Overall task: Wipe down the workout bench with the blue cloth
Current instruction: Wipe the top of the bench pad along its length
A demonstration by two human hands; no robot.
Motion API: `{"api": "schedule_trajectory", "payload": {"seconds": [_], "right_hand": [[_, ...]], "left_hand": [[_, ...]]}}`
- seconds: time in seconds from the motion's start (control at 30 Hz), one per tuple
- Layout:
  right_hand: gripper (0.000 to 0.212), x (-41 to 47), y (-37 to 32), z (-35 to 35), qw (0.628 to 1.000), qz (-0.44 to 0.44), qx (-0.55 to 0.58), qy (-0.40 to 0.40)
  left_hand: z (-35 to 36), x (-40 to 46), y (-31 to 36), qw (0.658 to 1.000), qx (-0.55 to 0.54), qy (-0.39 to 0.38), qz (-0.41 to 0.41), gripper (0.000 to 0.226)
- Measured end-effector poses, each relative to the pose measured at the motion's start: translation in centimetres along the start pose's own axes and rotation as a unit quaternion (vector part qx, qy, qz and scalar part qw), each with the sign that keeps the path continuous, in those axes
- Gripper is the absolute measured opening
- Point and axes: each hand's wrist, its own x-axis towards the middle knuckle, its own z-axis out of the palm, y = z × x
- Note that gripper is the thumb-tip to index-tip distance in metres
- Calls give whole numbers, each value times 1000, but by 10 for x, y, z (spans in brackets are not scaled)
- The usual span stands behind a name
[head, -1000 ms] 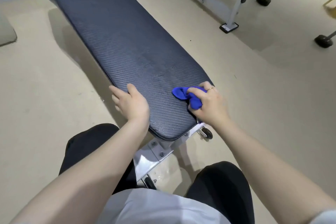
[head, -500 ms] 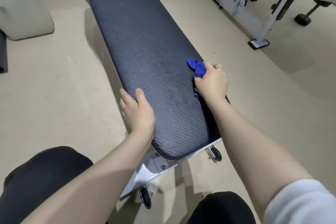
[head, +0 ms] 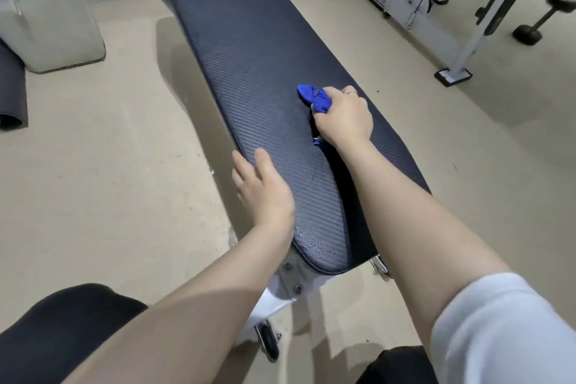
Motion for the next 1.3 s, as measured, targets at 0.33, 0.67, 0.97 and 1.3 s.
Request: {"api": "schedule_trajectory", "payload": {"seconds": [0.33,0.67,0.97,1.3], "right_hand": [[28,-115,-33,-9,975,-193,50,-96],[28,-173,26,-52,932,-296,51,-204],[39,-164,63,-121,769,132,548,-300],[54,-176,65,-129,646,232,616,-387]], "left_hand": [[-45,30,5,948,-250,-96,-175,59],[-69,17,10,956,-195,-115,-187,58],[-50,-45,33,955,-51,-205,207,27],[-35,-63,35,832,88,-504,213,24]]}}
